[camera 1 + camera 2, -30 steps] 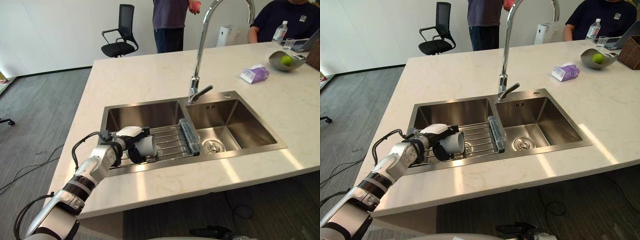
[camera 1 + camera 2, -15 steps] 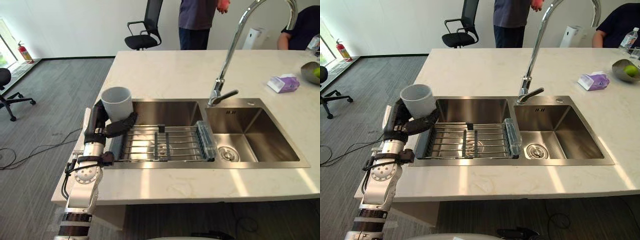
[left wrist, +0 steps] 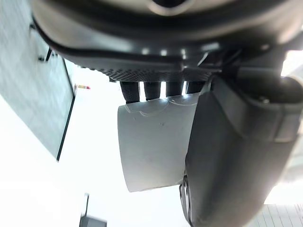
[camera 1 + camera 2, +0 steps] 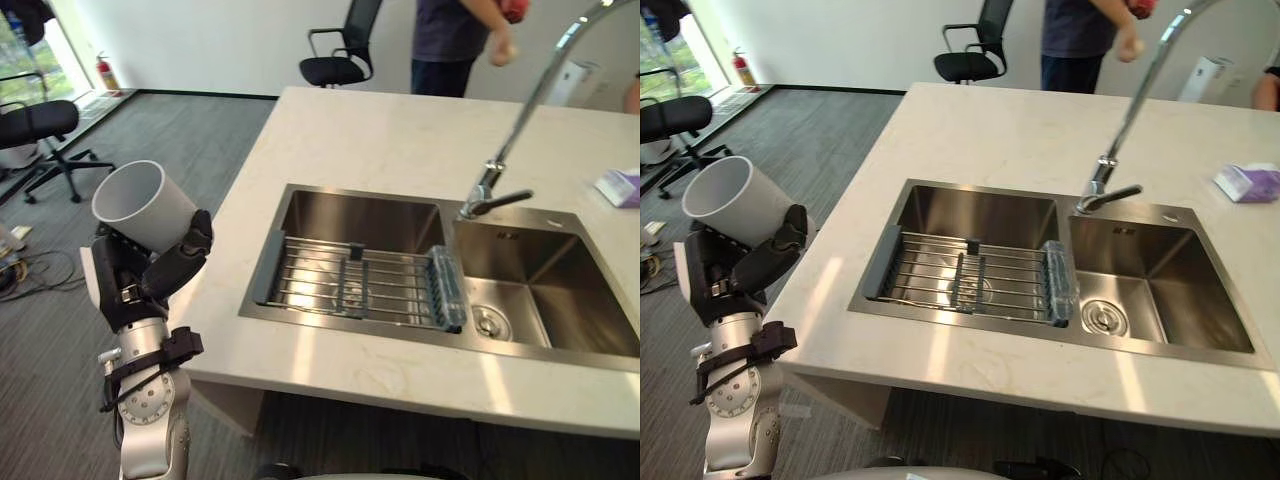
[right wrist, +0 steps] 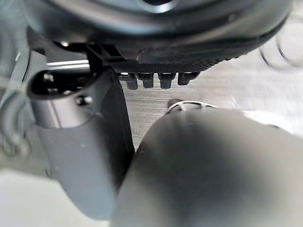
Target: Walk over to the sink, pick up the cup, carry it to the dishwasher, place the cup inside the dishwasher, then close the dishwasher door
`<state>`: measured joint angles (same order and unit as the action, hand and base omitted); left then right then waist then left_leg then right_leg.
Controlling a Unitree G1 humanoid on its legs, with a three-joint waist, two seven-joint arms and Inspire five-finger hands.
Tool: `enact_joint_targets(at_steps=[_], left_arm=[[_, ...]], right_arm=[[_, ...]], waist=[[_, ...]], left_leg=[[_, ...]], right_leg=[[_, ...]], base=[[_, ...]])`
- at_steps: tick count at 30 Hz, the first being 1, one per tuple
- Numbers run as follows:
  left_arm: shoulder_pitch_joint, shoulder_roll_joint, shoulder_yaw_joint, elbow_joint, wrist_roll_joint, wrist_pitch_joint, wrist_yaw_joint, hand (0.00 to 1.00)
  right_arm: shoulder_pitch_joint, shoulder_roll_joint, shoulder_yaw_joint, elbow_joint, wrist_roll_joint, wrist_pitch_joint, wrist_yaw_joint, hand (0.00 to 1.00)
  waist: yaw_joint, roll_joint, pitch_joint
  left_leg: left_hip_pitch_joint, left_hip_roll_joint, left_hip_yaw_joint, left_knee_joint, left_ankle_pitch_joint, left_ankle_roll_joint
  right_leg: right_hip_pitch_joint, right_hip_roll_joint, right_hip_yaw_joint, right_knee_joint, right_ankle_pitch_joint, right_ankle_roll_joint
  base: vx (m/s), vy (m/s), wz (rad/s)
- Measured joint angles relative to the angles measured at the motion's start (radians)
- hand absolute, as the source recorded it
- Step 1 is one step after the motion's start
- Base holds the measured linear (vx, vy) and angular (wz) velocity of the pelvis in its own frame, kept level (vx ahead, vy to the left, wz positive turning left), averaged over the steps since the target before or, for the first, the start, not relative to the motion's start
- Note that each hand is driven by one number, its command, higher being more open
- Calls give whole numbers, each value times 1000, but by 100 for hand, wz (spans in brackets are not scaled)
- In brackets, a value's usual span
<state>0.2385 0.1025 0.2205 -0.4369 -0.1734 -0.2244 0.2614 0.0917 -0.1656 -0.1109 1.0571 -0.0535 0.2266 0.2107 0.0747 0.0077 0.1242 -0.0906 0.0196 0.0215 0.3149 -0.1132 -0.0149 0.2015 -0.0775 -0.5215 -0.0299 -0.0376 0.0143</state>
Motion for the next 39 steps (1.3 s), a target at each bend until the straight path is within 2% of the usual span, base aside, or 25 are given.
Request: enact_joint_targets(at_steps=[1, 3, 5, 6, 7, 8, 9, 10, 11, 12, 13, 14, 16, 17, 18, 20, 21, 22, 23, 25, 26, 29, 31, 33, 39], left_arm=[[15, -5, 10, -20, 2, -1, -3, 0], [54, -12, 29, -28, 7, -5, 3, 0], [69, -16, 36, -27, 18, -6, 24, 0], [65, -19, 14, -27, 19, -15, 23, 0], [64, -19, -14, -28, 20, -24, 16, 0], [64, -23, -29, -28, 20, -26, 13, 0], [64, -30, -52, -28, 24, -29, 11, 0], [51, -46, -103, -24, 44, -37, -3, 0], [43, -51, -127, -21, 50, -39, -4, 0], [21, -63, -145, -19, 52, -50, -2, 0], [-1, -69, -156, -9, 55, -66, 0, 0], [-2, -72, -161, 0, 57, -78, 0, 0], [32, -88, -170, 10, 56, -99, 4, 0], [37, -91, -178, 10, 56, -103, 4, 0], [44, -88, -188, 10, 55, -115, 4, 0], [40, -62, -190, 10, 55, -124, 4, 0], [30, -46, -206, 16, 54, -124, 1, 0], [16, -25, -232, 25, 51, -131, 1, 0], [-22, 4, -271, 57, 46, -150, -1, 0], [-89, 38, -348, 132, 37, -172, -24, 0], [-96, 39, -392, 163, 34, -177, -31, 0], [-96, 42, -447, 204, 37, -179, -29, 0], [-84, 55, -455, 213, 59, -176, -3, 0], [-84, 66, -458, 214, 79, -169, 9, 0], [-83, 76, -483, 213, 95, -137, -9, 0]], right_arm=[[-6, -7, 8, 1, -1, 3, 0, 100], [-20, -10, 9, 17, -4, 6, -5, 100], [-32, -13, -14, 42, -11, 9, -16, 100], [-43, -19, -29, 69, -6, 16, -30, 100], [-42, -29, -42, 72, 17, 22, -47, 100], [-31, -28, -42, 59, 31, 20, -57, 100], [-13, -29, -42, 46, 40, 20, -65, 100], [5, -47, -43, 21, 69, 15, -72, 100], [11, -51, -55, 20, 71, 13, -77, 100], [-5, -51, -60, 18, 69, 12, -84, 100], [-14, -44, -61, 19, 69, 17, -92, 100], [-22, -47, -59, 24, 68, 22, -98, 100], [-45, -68, -56, 34, 64, 49, -111, 100], [-45, -74, -57, 34, 60, 50, -114, 100], [-49, -77, -56, 34, 60, 53, -126, 100], [-62, -66, -57, 22, 60, 52, -130, 100], [-54, -50, -65, 6, 65, 50, -130, 100], [-29, -48, -82, -20, 69, 40, -134, 100], [-8, -39, -98, -60, 89, 25, -140, 100], [25, -20, -103, -72, 144, 20, -152, 100], [48, -11, -117, -75, 207, 14, -163, 100], [45, -15, -115, -72, 267, 6, -176, 100], [7, -10, -95, -51, 267, 7, -172, 100], [-10, 2, -71, -48, 266, 9, -163, 100], [-31, 25, 0, -48, 269, 9, -172, 100]], waist=[[11, 11, 8], [56, 10, 11], [65, -13, 12], [51, -11, 18], [49, -3, 18], [46, -9, 20], [37, 0, 15], [18, 38, 6], [6, 48, 14], [-13, 43, 15], [-31, 23, 23], [-27, 47, 20], [-32, 87, 13], [-31, 97, 13], [-24, 103, 9], [-21, 110, 9], [-29, 109, 12], [-45, 110, 5], [-68, 112, -1], [-96, 103, 4], [-103, 99, 2], [-87, 97, 0], [-53, 77, -6], [-54, 60, -20], [-60, 47, -45]], left_leg=[[-2, -9, -37, -52, 16, 12], [-1, -20, -54, -154, 54, -10], [-23, 4, 104, -182, 34, 45], [-85, 57, 276, -23, -7, 106], [-92, 107, 435, 95, -29, 138], [-80, 135, 512, 136, -30, 143], [-48, 189, 607, 166, -20, 163], [-7, 231, 686, 155, 90, 215], [-2, 214, 715, 142, 97, 236], [-3, 167, 720, 58, 113, 259], [14, 107, 735, -37, 87, 258], [32, 128, 767, -27, 56, 239], [135, 179, 876, -144, 64, 78], [159, 171, 876, -192, 88, 27], [165, 124, 848, -262, 108, 5], [161, 71, 796, -294, 102, 35], [160, 46, 742, -296, 94, 54], [146, 37, 675, -302, 91, 73], [110, 27, 562, -299, 93, 91], [99, -22, 368, -313, 110, 121], [102, -53, 273, -313, 115, 128], [130, -94, 146, -314, 119, 131], [179, -104, 109, -342, 118, 122], [191, -107, 93, -356, 117, 112], [204, -77, 45, -401, 129, 69]], right_leg=[[-1, 3, -69, 18, -20, -2], [-30, -9, -128, 58, -40, -8], [-38, -42, -237, 39, -36, -12], [-45, -71, -342, 58, -46, -16], [-40, -105, -415, 93, -53, -20], [-34, -123, -447, 110, -53, -21], [-22, -145, -494, 143, -57, -25], [2, -183, -548, 247, -88, -36], [-7, -207, -549, 289, -125, -13], [-23, -171, -530, 215, -139, 14], [-15, -165, -539, 135, -64, 23], [-8, -163, -569, 143, -54, 30], [16, -184, -641, 182, -44, 47], [24, -194, -658, 194, -38, 57], [26, -225, -678, 213, -22, 72], [25, -269, -624, 265, -3, 44], [18, -307, -533, 342, 2, 2], [-25, -326, -387, 426, -44, -28], [-82, -249, -138, 435, -149, -11], [-127, -103, 192, 416, -231, -10], [-130, -57, 297, 377, -243, 7], [-135, -25, 352, 278, -231, 28], [-167, -31, 355, 220, -131, 26], [-176, -37, 356, 224, -81, 40], [-131, -3, 300, 150, -72, 40]], base=[[-131, -27, 172], [-164, -59, 133], [-101, -31, 163], [-27, 2, 217], [-9, -8, 210], [51, 31, 168], [80, 92, 194], [68, 140, 194], [-2, 155, 221], [-124, 129, 196], [-161, 116, 185], [-132, 103, 139], [-29, 161, 104], [-30, 259, 92], [-30, 187, 58], [-19, 267, 87], [36, 361, 147], [76, 204, 218], [87, 137, 263], [82, -8, 320], [97, -34, 276], [160, -21, 173], [201, -16, 53], [114, -55, 20], [117, -109, 22]])
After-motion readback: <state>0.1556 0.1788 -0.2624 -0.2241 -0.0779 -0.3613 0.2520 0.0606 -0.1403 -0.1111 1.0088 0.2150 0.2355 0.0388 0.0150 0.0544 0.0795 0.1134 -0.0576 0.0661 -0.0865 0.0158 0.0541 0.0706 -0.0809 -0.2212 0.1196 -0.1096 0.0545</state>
